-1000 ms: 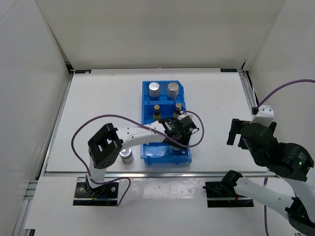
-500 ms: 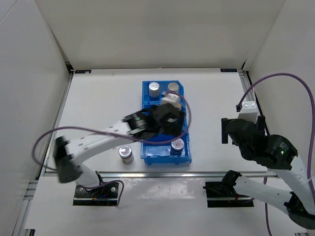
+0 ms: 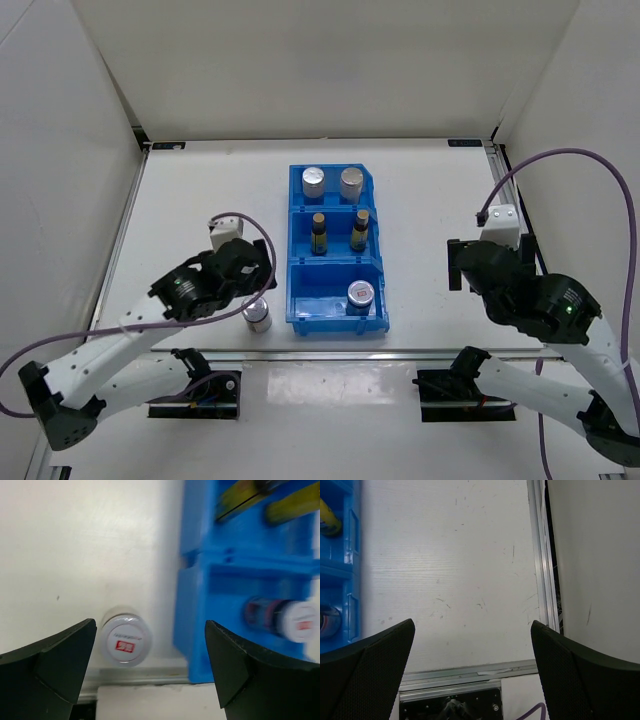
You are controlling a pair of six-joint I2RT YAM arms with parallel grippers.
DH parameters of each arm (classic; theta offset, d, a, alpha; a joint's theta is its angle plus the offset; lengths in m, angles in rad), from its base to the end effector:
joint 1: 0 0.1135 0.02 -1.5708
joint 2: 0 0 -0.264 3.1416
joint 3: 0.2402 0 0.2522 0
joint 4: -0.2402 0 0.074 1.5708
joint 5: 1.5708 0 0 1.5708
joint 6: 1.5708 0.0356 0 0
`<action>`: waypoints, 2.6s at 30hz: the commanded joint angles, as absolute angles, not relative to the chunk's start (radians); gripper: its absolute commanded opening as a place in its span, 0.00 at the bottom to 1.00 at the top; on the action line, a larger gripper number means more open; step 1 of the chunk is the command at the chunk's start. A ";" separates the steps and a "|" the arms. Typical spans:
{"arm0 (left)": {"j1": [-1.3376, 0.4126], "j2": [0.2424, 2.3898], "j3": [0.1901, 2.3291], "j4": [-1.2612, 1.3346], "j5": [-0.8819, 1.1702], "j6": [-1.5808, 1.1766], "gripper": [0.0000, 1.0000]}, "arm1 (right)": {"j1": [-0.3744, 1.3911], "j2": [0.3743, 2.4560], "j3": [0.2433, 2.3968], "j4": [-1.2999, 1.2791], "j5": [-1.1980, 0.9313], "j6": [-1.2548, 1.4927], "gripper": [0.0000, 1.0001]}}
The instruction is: Organize the condiment bottles
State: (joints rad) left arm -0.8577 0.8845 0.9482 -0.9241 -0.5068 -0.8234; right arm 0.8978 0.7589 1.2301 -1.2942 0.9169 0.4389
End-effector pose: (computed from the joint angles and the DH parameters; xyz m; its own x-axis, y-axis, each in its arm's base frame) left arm 0.1190 -0.1112 0.3135 -0.6702 -0.2053 -0.7132 -0.0550 0.9721 -0.2282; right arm 0.0748 0.0485 0.3897 -0.4729 -0.1785 -0.8629 0.0682 0.9689 -0.2378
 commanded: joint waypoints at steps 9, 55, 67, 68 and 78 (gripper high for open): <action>-0.724 1.055 0.796 -0.945 -0.307 -0.922 1.00 | 0.896 0.693 1.229 -1.244 0.934 0.413 1.00; -1.011 1.551 1.319 -0.819 -0.339 -0.769 0.11 | 0.896 0.681 1.229 -1.253 0.943 0.413 1.00; -1.011 1.658 1.281 -0.801 -0.339 -0.787 0.14 | 0.896 0.672 1.229 -1.253 0.943 0.413 1.00; -1.011 1.658 1.281 -0.801 -0.339 -0.798 0.18 | 0.896 0.672 1.229 -1.253 0.953 0.413 1.00; -1.011 1.522 1.360 -0.889 -0.397 -0.740 1.00 | 0.896 0.652 1.229 -1.253 0.953 0.413 1.00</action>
